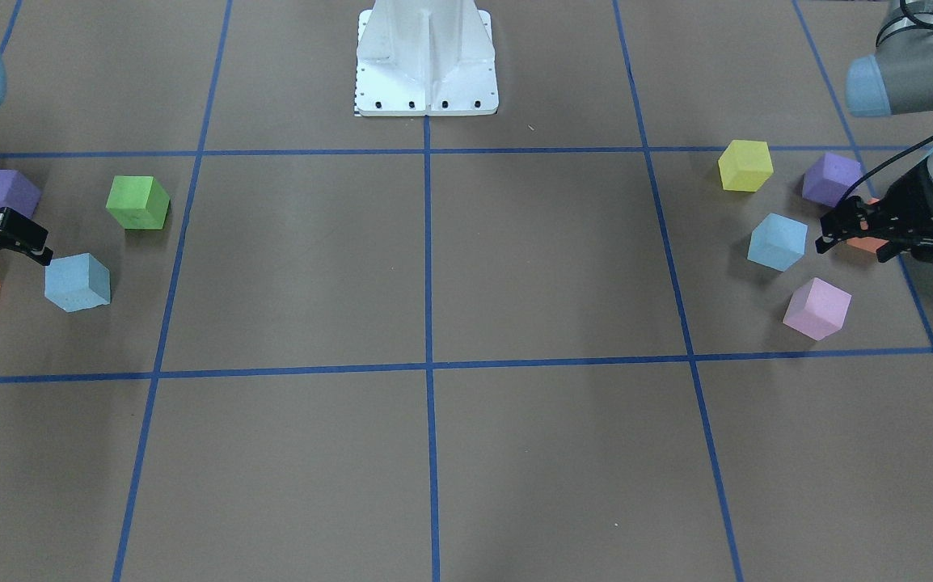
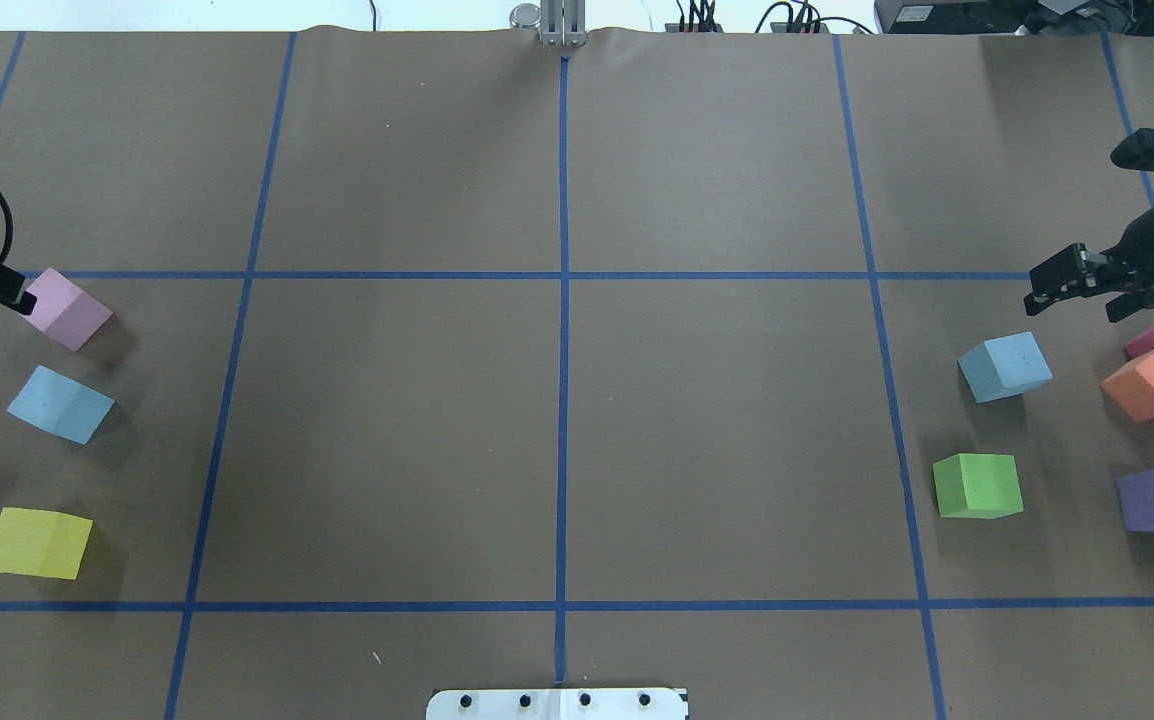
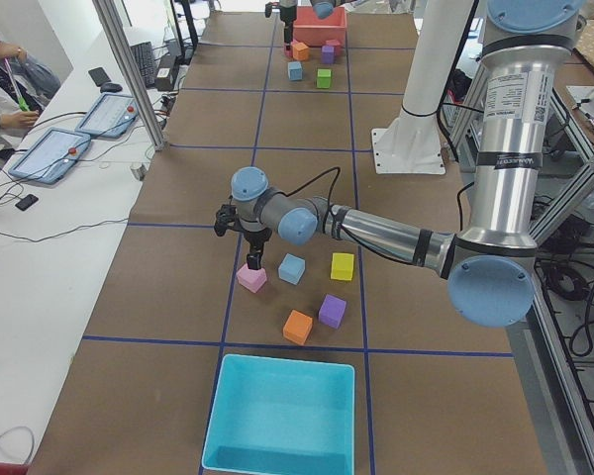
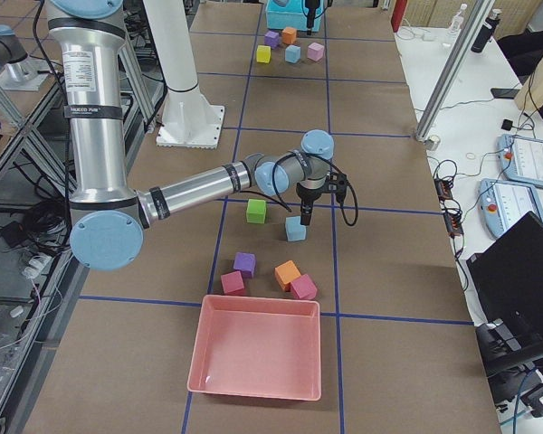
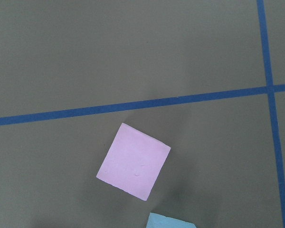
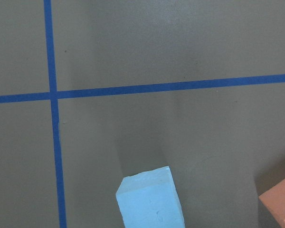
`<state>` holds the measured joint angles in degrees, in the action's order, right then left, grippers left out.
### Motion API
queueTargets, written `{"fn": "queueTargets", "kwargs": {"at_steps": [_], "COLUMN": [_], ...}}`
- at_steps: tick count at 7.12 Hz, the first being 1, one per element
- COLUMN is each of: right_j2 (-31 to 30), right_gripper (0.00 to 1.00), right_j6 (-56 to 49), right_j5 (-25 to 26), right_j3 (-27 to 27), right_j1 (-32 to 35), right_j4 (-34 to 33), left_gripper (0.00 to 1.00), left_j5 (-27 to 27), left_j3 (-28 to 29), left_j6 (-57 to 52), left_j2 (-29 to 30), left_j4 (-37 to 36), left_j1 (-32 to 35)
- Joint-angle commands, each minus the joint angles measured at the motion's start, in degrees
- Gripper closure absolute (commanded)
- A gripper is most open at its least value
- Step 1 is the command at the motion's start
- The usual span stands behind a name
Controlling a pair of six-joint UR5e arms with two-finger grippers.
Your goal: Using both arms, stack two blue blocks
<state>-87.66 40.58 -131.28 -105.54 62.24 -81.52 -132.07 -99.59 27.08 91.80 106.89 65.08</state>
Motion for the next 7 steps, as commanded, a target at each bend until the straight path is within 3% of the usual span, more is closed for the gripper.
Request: {"fn": "queueTargets", "kwargs": {"at_steps": [1, 3, 7], "right_j2": [-0.23, -0.58, -1.99], "right_gripper": [0.05, 0.05, 0.05], "right_j6": [0.98, 4.06, 1.62], "right_j5": [1.90, 6.10, 7.09], "right_j3": [-0.02, 0.25, 3.40], "right_j1": [-2.56, -5.80, -7.31], "right_j4": [0.31, 3.02, 11.19], "left_gripper": [0.01, 0.01, 0.01], "left_j5": [0.85, 0.85, 1.81], "left_j3": [0.00, -0.08, -0.35], "left_j6": [0.25, 0.78, 1.74], "left_j2": [-2.75, -3.56, -6.55], "left_j4": [5.50, 7.19, 12.11], "left_j1": [-2.14, -2.32, -3.81]}}
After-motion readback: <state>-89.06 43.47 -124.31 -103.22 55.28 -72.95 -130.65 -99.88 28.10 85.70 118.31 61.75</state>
